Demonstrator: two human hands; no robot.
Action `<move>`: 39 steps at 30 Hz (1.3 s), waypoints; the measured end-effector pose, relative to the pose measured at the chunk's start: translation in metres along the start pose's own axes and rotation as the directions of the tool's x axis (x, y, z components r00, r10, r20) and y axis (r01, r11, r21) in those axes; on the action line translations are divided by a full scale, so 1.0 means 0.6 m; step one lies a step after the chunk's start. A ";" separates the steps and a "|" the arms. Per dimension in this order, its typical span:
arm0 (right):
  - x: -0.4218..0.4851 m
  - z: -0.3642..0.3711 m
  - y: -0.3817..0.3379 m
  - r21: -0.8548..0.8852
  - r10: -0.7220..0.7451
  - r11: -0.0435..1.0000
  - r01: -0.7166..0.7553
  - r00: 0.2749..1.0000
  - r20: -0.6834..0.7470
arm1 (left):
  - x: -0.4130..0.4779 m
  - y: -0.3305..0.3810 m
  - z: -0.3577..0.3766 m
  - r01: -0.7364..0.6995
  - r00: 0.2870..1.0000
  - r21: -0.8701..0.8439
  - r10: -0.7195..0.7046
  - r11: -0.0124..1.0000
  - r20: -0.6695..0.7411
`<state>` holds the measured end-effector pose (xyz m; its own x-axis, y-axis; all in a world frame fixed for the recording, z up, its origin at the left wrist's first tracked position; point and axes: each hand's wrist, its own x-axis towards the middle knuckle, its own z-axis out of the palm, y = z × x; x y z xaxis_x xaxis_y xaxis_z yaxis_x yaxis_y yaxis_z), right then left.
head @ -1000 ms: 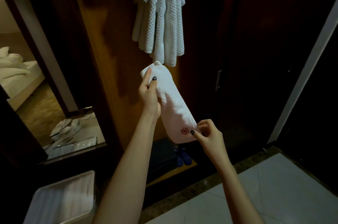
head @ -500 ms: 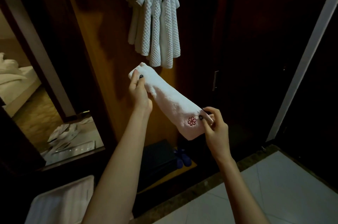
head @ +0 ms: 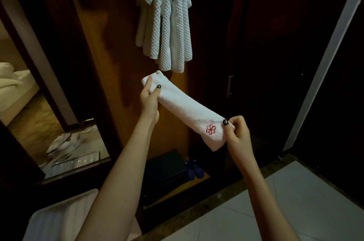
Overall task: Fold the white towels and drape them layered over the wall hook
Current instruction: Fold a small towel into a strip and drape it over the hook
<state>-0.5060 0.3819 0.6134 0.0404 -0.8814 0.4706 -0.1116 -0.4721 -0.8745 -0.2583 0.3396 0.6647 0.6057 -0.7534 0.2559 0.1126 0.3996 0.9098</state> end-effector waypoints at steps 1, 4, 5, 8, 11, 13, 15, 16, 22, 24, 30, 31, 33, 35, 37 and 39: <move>-0.001 0.003 -0.002 0.049 0.022 0.999 -0.022 1.000 -0.018 | -0.002 -0.001 0.002 0.010 1.000 -0.006 -0.010 1.000 0.010; -0.001 -0.005 0.005 0.305 0.182 0.923 -0.235 0.964 0.193 | -0.004 0.002 0.008 0.022 0.998 0.006 -0.022 1.000 0.067; -0.002 -0.012 0.008 0.333 0.220 0.882 -0.333 0.916 0.335 | -0.003 0.005 0.010 0.019 0.995 0.027 -0.022 0.999 0.099; -0.001 -0.022 0.020 0.171 0.274 0.876 -0.451 0.758 0.591 | -0.001 0.016 0.016 -0.016 0.979 0.108 -0.006 0.994 0.202; 0.002 -0.009 0.014 0.102 0.303 0.887 -0.451 0.734 0.608 | -0.006 0.027 0.025 -0.062 0.962 0.144 0.020 0.988 0.273; 0.005 0.007 0.008 0.073 0.321 0.896 -0.438 0.753 0.574 | -0.011 0.032 0.032 -0.080 0.952 0.146 0.032 0.986 0.305; 0.003 0.024 0.000 0.066 0.324 0.895 -0.441 0.744 0.585 | -0.015 0.036 0.039 -0.090 0.938 0.147 0.034 0.985 0.344; 0.002 0.030 -0.003 0.079 0.317 0.889 -0.451 0.732 0.603 | -0.017 0.037 0.041 -0.096 0.928 0.158 0.031 0.983 0.372; 0.020 0.057 -0.031 0.333 0.179 0.837 -0.434 0.793 0.583 | -0.042 0.039 0.054 -0.097 0.867 0.201 -0.017 0.975 0.499; 0.022 0.065 -0.030 0.358 0.182 0.830 -0.428 0.815 0.551 | -0.046 0.041 0.057 -0.112 0.868 0.200 -0.002 0.973 0.497; 0.006 0.067 -0.017 0.398 0.221 0.793 -0.461 0.827 0.517 | -0.042 0.049 0.052 -0.062 0.871 0.110 0.000 0.992 0.491; 0.002 0.067 -0.015 0.370 0.230 0.803 -0.466 0.817 0.529 | -0.040 0.051 0.048 -0.048 0.877 0.079 0.004 0.996 0.480; -0.005 0.064 -0.010 0.292 0.257 0.823 -0.487 0.778 0.573 | -0.033 0.055 0.043 -0.029 0.892 0.038 0.009 0.999 0.452; -0.009 0.058 -0.002 0.196 0.304 0.835 -0.515 0.727 0.616 | -0.027 0.059 0.040 -0.015 0.905 0.024 0.003 1.000 0.424; -0.010 0.053 0.008 0.141 0.348 0.813 -0.565 0.666 0.660 | -0.025 0.060 0.037 0.006 0.911 0.020 -0.013 1.000 0.412; -0.010 0.050 0.015 0.142 0.355 0.788 -0.599 0.630 0.691 | -0.027 0.058 0.034 0.027 0.909 0.013 -0.030 1.000 0.417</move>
<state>-0.4776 0.3823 0.5991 0.6723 -0.7342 -0.0950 0.0284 0.1538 -0.9877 -0.2803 0.3554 0.6988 0.2188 -0.9141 0.3415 0.1189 0.3723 0.9205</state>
